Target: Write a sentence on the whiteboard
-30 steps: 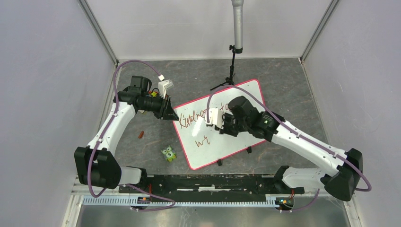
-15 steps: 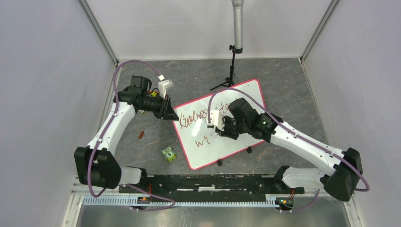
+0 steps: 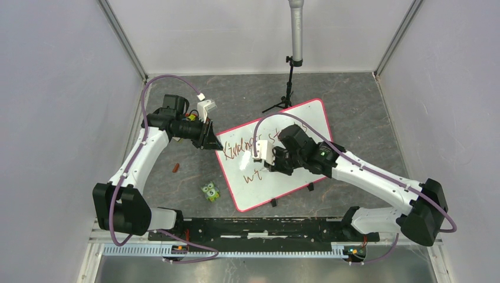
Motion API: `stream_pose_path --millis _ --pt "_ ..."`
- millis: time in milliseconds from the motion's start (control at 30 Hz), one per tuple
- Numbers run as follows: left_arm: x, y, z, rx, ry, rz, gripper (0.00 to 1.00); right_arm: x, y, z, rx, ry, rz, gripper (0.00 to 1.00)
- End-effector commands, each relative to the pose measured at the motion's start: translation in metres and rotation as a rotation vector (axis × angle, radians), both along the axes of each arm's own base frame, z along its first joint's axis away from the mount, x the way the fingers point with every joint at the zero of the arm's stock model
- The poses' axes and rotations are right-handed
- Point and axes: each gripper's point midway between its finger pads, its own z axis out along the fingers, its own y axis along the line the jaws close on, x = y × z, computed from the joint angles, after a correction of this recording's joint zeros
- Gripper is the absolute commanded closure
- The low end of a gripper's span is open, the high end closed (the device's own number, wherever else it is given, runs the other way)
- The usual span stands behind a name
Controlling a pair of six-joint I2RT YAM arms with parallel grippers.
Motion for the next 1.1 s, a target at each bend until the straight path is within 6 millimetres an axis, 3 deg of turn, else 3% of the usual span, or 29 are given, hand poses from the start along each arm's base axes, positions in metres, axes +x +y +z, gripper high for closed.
stream_pose_path --millis 0,267,700,833,1067 --pt "0.006 0.003 -0.007 0.042 -0.035 0.003 0.97 0.01 -0.005 0.0 -0.022 -0.046 -0.038 1.0" --pt "0.007 0.003 -0.008 0.041 -0.032 0.002 0.98 0.019 -0.023 0.005 -0.067 -0.084 -0.079 1.0" --pt "0.008 0.002 -0.007 0.038 -0.032 0.003 0.98 0.014 0.005 0.038 0.055 -0.077 -0.014 1.0" --pt "0.008 0.002 -0.007 0.039 -0.031 0.002 0.98 0.02 0.007 0.034 0.046 -0.084 -0.028 1.0" --pt "0.008 0.002 -0.007 0.039 -0.033 0.003 0.98 0.018 0.0 0.011 -0.005 -0.057 -0.041 1.0"
